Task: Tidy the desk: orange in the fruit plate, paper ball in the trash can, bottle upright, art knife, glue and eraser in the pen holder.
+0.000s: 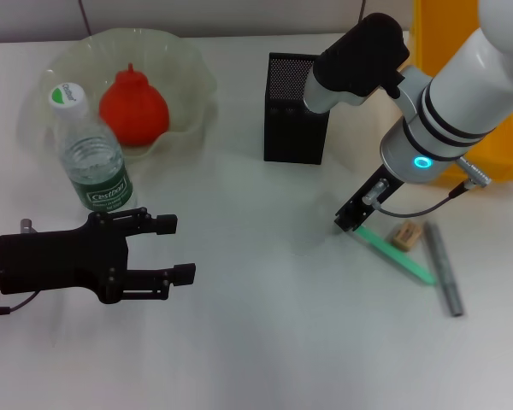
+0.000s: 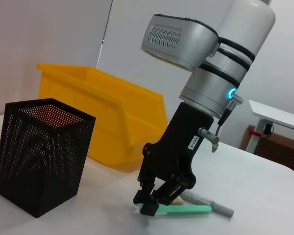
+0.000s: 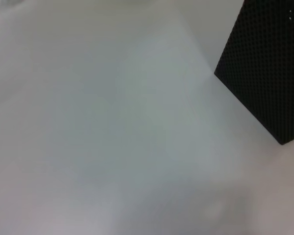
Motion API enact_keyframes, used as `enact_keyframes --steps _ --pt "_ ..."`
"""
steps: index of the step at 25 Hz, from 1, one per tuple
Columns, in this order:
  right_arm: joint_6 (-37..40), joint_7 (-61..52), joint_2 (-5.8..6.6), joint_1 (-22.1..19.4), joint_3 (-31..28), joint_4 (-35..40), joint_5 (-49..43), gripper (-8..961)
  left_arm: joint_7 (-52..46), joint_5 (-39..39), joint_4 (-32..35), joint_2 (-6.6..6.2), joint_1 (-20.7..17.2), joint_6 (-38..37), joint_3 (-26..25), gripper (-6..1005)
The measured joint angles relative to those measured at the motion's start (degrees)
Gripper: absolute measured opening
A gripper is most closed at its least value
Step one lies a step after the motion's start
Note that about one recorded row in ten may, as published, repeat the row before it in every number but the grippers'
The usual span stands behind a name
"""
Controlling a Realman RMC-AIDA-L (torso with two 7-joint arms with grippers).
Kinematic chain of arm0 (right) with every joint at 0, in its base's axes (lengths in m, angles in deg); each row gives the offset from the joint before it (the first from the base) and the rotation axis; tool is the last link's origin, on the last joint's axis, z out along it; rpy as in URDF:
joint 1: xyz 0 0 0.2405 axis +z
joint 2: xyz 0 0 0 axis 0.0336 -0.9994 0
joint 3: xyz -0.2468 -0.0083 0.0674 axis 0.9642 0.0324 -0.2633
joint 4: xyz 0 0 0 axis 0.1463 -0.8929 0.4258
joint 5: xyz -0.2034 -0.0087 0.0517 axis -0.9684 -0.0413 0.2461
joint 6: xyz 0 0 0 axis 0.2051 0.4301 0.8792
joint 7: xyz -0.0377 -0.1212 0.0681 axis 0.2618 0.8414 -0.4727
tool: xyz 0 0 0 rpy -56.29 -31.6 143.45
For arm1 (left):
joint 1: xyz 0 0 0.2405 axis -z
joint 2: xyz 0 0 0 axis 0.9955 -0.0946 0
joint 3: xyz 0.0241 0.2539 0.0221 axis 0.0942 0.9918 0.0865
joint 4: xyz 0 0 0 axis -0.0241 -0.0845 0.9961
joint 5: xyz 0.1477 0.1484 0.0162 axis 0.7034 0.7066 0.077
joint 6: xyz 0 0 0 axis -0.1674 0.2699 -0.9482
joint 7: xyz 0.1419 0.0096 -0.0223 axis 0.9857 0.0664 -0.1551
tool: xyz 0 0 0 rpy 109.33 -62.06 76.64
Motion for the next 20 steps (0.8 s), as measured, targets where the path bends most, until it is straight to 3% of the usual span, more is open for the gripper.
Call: enact_keyframes --steps 12,17,20 --pt "-0.01 1.89 0.29 -1.85 -1.28 3.35 4.08 152 0.45 0.00 0.00 -0.02 -0.54 0.14 -0.02 841" --pt "0.65 7.21 0.44 -6.16 -10.46 9.96 10.46 156 0.49 0.00 0.00 -0.02 -0.64 0.15 -0.08 841" --pt "0.78 13.35 0.49 -9.12 -18.55 13.08 19.08 159 0.52 0.00 0.00 -0.07 -0.70 0.14 -0.09 841"
